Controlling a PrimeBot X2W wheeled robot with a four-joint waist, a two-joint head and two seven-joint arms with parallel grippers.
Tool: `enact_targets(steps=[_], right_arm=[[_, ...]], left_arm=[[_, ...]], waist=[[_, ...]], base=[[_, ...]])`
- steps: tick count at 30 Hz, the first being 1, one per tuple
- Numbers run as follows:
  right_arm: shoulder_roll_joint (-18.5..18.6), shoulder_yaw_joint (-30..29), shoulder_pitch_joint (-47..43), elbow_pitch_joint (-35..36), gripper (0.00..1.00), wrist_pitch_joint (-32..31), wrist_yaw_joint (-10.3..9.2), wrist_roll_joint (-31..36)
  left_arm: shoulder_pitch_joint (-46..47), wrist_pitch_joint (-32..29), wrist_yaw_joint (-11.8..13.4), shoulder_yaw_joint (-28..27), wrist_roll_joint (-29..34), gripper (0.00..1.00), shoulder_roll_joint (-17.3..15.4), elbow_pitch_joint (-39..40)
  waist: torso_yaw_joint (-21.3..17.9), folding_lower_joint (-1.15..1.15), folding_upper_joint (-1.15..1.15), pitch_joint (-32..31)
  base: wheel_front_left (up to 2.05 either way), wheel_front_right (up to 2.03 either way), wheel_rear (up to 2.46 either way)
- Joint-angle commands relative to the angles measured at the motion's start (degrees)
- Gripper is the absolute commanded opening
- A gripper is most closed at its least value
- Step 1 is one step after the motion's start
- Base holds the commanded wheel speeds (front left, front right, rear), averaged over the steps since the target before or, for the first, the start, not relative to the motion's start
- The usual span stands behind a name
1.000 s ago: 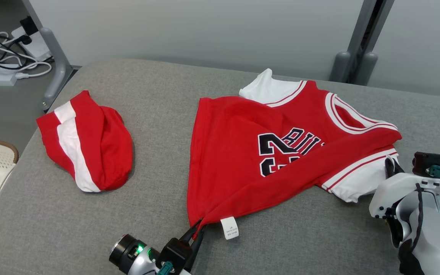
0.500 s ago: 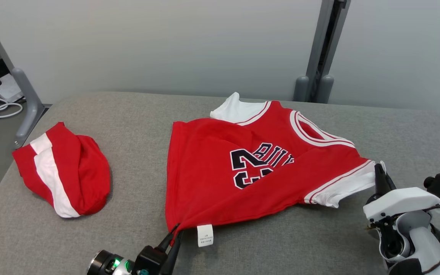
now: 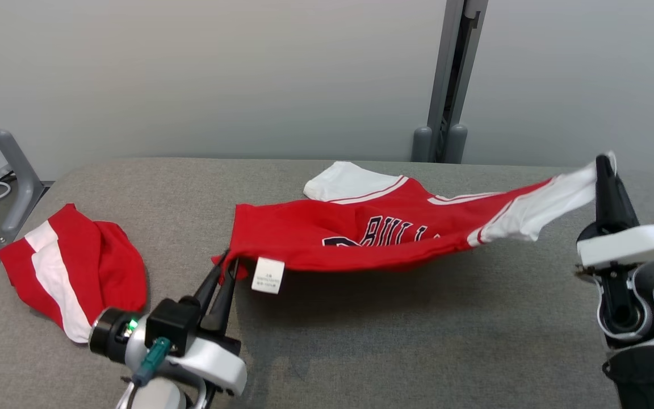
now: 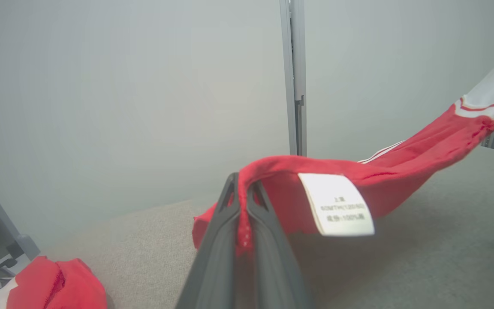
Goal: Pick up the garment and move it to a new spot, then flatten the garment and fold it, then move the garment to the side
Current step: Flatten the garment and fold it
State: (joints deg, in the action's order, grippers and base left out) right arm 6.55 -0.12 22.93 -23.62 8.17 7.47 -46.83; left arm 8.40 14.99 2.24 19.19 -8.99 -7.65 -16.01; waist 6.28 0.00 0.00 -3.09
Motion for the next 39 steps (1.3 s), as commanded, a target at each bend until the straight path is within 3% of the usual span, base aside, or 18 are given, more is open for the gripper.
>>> enact_targets(steps=[1,8,16,20,27,31,36,39], right_arm=[[0.6,-0.2,1.7,1.1,0.0,0.1,0.04,0.9],[0.3,-3.4,11.2,2.3,0.0,0.0,0.05,9.2],[-1.7,-8.1,22.9,2.0,0.0,-1.6,0.04,26.9],[-2.7,-10.0,27.9,1.0,0.0,-4.0,0.04,32.7],[-3.3,-8.5,35.9,-4.0,0.0,-8.2,0.04,33.9],[-3.1,-5.2,44.2,-8.5,0.0,-9.1,0.05,33.1],[-1.8,-0.3,55.9,-14.9,0.0,-6.3,0.04,31.0],[-0.9,0.9,62.7,-19.6,0.0,-2.4,0.03,30.1]], left_arm=[[2.2,0.2,-0.5,-0.6,0.1,0.0,-0.6,0.3],[11.6,-4.9,-4.0,-0.1,0.2,0.0,-3.1,1.2],[23.4,-11.5,-7.9,1.7,-0.2,0.0,-5.9,1.9],[28.8,-15.3,-9.1,3.2,-1.7,0.0,-7.6,0.8],[37.0,-19.2,-9.7,7.0,-4.8,0.0,-11.6,-3.1],[44.7,-20.6,-9.7,9.8,-7.7,0.0,-14.7,-5.8],[55.8,-18.4,-9.7,12.8,-7.5,0.0,-16.5,-11.7],[62.6,-15.0,-9.2,12.2,-6.5,0.0,-15.3,-16.8]], waist=[[-0.2,0.0,0.0,-0.2],[-0.6,0.0,0.0,-0.9],[-1.8,0.0,0.0,-1.9],[-2.8,0.0,0.0,-1.6],[-4.6,0.0,0.0,1.6],[-5.7,0.0,0.0,7.2],[-6.3,0.0,0.0,15.8],[-6.3,0.0,0.0,20.1]], base=[[0.0,0.0,0.0],[0.0,0.0,0.0],[0.0,0.0,0.0],[0.0,0.0,0.0],[0.0,0.0,0.0],[0.0,0.0,0.0],[0.0,0.0,0.0],[0.0,0.0,0.0]])
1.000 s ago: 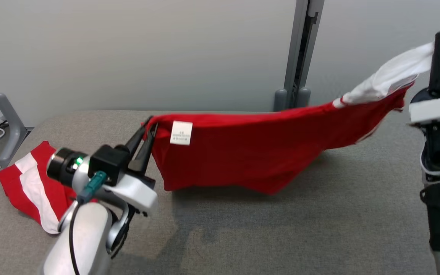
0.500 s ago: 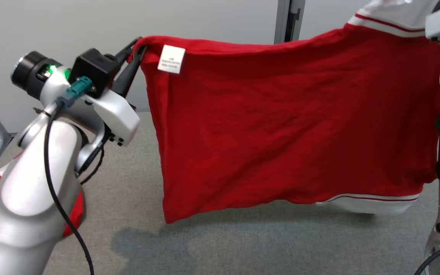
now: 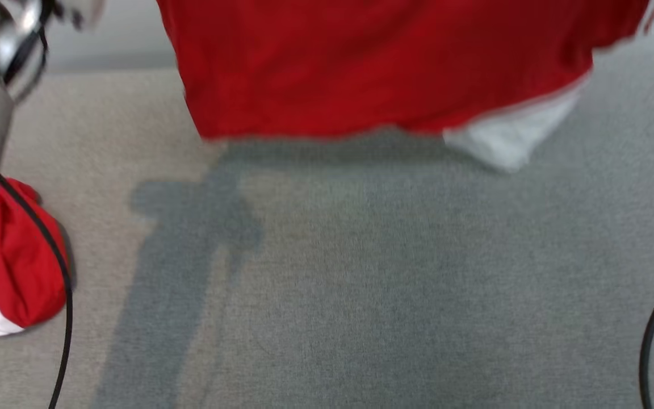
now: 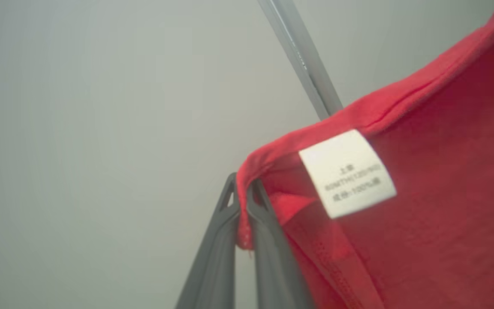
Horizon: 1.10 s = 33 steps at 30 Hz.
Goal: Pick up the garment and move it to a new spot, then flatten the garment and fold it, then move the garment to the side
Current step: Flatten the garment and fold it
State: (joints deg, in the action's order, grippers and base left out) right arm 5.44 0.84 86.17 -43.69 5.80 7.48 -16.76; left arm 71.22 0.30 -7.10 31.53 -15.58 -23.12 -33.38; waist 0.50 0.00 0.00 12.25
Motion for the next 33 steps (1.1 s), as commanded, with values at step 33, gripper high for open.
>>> enact_targets(steps=[33], right_arm=[[-0.4,6.2,-11.4,-0.7,0.0,9.4,0.03,-12.4]], left_arm=[[1.2,14.8,3.6,-3.1,5.7,0.0,10.1,-13.1]], waist=[[0.4,0.0,0.0,19.1]], base=[[0.0,0.0,0.0]])
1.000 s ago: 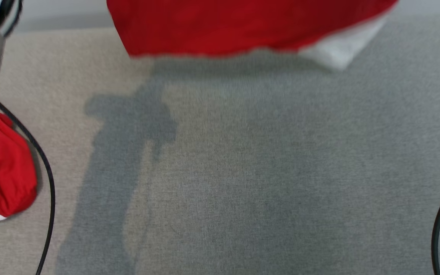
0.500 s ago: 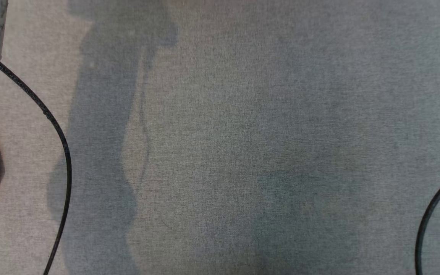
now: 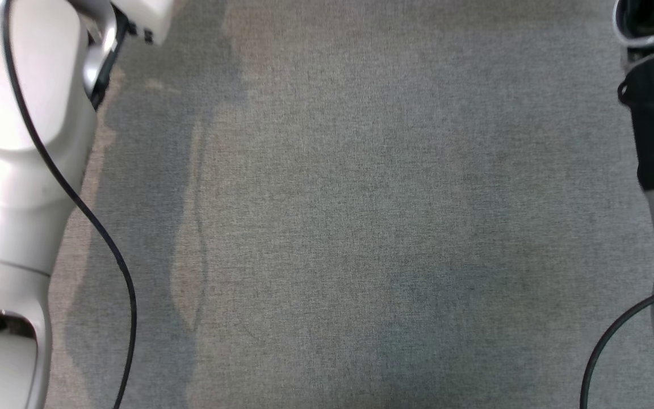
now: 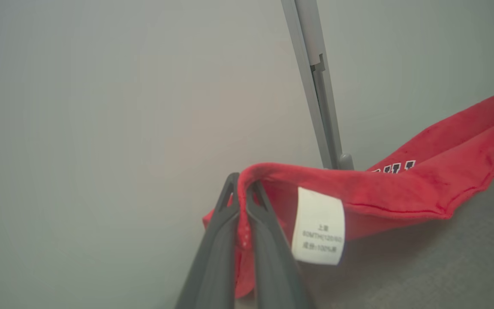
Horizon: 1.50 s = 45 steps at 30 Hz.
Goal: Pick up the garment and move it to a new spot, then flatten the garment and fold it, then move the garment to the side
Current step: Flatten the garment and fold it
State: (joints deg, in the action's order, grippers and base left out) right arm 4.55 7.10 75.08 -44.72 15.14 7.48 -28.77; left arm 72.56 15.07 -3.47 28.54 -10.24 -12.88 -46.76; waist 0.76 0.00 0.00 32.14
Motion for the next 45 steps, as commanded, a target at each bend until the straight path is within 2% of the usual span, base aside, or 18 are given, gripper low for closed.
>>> enact_targets(steps=[1,10,18,30,36,45], right_arm=[[0.6,0.3,-1.4,0.2,0.0,0.1,0.03,-1.0],[1.4,2.8,-11.9,-6.8,0.0,0.1,0.03,-6.6],[2.8,2.9,-20.9,-12.2,0.0,-0.1,0.03,-13.8],[4.5,2.9,-33.3,-14.1,0.0,-1.3,0.03,-23.4],[3.4,0.4,-38.2,-14.4,0.0,-0.6,0.03,-28.0],[3.5,0.1,-43.5,-14.5,0.0,-0.1,0.02,-29.3]], left_arm=[[-1.3,0.1,-0.2,-0.2,0.4,0.0,-0.1,0.5],[-11.9,0.1,-1.4,2.6,3.2,0.0,-0.2,-1.4],[-19.8,0.1,-1.7,5.3,3.9,0.0,1.4,-5.4],[-30.6,0.1,-1.8,8.7,4.8,0.0,1.5,-9.8],[-34.6,0.1,-1.6,10.5,5.7,0.0,1.5,-11.5],[-38.2,0.1,-2.2,14.1,7.5,0.0,1.5,-13.3]], waist=[[0.2,0.0,0.0,-1.5],[0.1,0.0,0.0,-9.4],[0.1,0.0,0.0,-15.4],[-0.6,0.0,0.0,-22.3],[-0.8,0.0,0.0,-25.0],[-0.4,0.0,0.0,-27.6]], base=[[0.0,0.0,0.0],[0.0,0.0,0.0],[0.0,0.0,0.0],[0.0,0.0,0.0],[0.0,0.0,0.0],[0.0,0.0,0.0]])
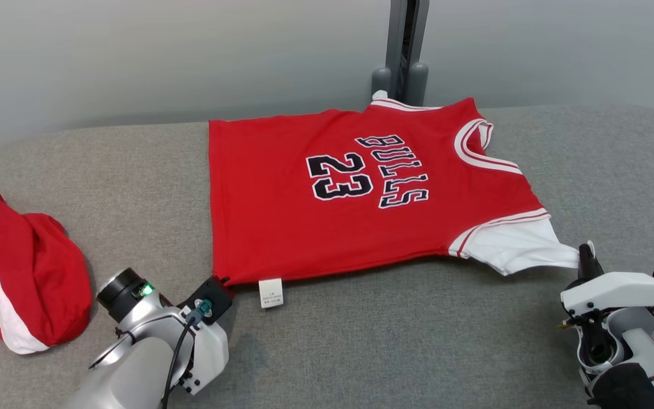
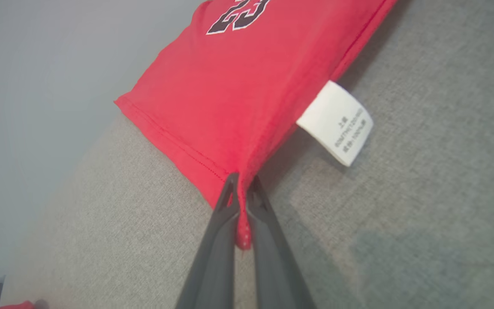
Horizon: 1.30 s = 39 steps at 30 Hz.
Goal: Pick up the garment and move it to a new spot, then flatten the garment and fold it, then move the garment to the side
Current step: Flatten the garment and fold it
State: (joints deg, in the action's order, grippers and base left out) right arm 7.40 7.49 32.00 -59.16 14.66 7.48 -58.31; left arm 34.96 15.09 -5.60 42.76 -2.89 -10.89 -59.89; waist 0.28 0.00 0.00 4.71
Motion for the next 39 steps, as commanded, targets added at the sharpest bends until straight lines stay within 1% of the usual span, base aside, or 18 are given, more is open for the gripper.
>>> enact_targets(steps=[1,10,14,16,18,21,24,25,29,32,33,34,39], right_arm=[[0.9,-0.2,-0.8,-0.1,0.0,0.4,0.02,0.5],[1.9,1.1,-1.7,-4.0,0.0,-1.0,0.02,2.9],[2.6,2.7,-1.4,-4.0,0.0,-1.9,0.02,5.3],[3.4,4.5,-1.9,-4.0,0.0,-2.5,0.02,8.1],[3.7,5.4,-2.3,-3.8,0.0,-3.4,0.02,9.5],[4.4,6.8,-2.6,-3.0,0.0,-5.4,0.02,11.5],[5.0,7.5,-3.6,-1.8,0.0,-8.6,0.02,13.0],[5.5,8.3,-4.3,-0.9,0.0,-11.3,0.02,14.1],[7.0,9.3,-6.1,2.7,0.0,-16.5,0.02,16.1],[8.2,9.3,-8.2,6.8,0.0,-20.7,0.02,17.2],[8.8,9.1,-9.0,8.3,0.0,-22.3,0.02,17.5],[8.8,9.1,-9.0,8.3,0.0,-22.3,0.02,17.5],[11.4,6.3,-14.6,17.5,0.0,-31.1,0.02,18.7]], left_arm=[[-1.0,0.0,-0.1,0.3,0.2,0.0,-0.7,-0.1],[-4.2,0.0,0.0,2.1,0.3,0.0,-0.8,-0.1],[-5.4,0.0,-0.4,3.0,0.1,0.0,-1.0,0.0],[-5.5,0.0,-0.5,3.6,0.2,0.0,-1.0,0.7],[-6.1,0.0,0.0,3.8,0.2,0.0,-1.4,1.7],[-7.2,0.0,0.1,4.2,0.1,0.0,-2.0,2.4],[-7.8,0.0,0.4,4.5,0.0,0.0,-2.5,2.7],[-8.6,0.0,0.4,4.8,0.0,0.0,-2.7,2.7],[-9.6,0.0,0.4,5.4,-0.2,0.0,-2.8,2.7],[-10.2,0.0,0.2,5.8,-0.4,0.0,-3.1,2.8],[-10.4,0.0,0.1,6.0,-0.4,0.0,-3.2,2.9],[-10.4,0.0,0.1,6.0,-0.4,0.0,-3.2,2.9],[-11.4,0.0,-0.2,7.1,-0.3,0.0,-4.0,3.5]], waist=[[0.1,0.0,0.0,-0.4],[0.0,0.0,0.0,-3.1],[0.0,0.0,0.0,-3.8],[0.1,0.0,0.0,-4.3],[0.1,0.0,0.0,-4.7],[0.1,0.0,0.0,-5.5],[0.0,0.0,0.0,-6.2],[0.0,0.0,0.0,-6.6],[0.0,0.0,0.0,-7.3],[0.3,0.0,0.0,-7.7],[0.4,0.0,0.0,-7.8],[0.4,0.0,0.0,-7.8],[0.9,0.0,0.0,-8.4]], base=[[0.0,0.0,0.0],[0.0,0.0,0.0],[0.0,0.0,0.0],[0.0,0.0,0.0],[0.0,0.0,0.0],[0.0,0.0,0.0],[0.0,0.0,0.0],[0.0,0.0,0.0],[0.0,0.0,0.0],[0.0,0.0,0.0],[0.0,0.0,0.0],[0.0,0.0,0.0],[0.0,0.0,0.0]])
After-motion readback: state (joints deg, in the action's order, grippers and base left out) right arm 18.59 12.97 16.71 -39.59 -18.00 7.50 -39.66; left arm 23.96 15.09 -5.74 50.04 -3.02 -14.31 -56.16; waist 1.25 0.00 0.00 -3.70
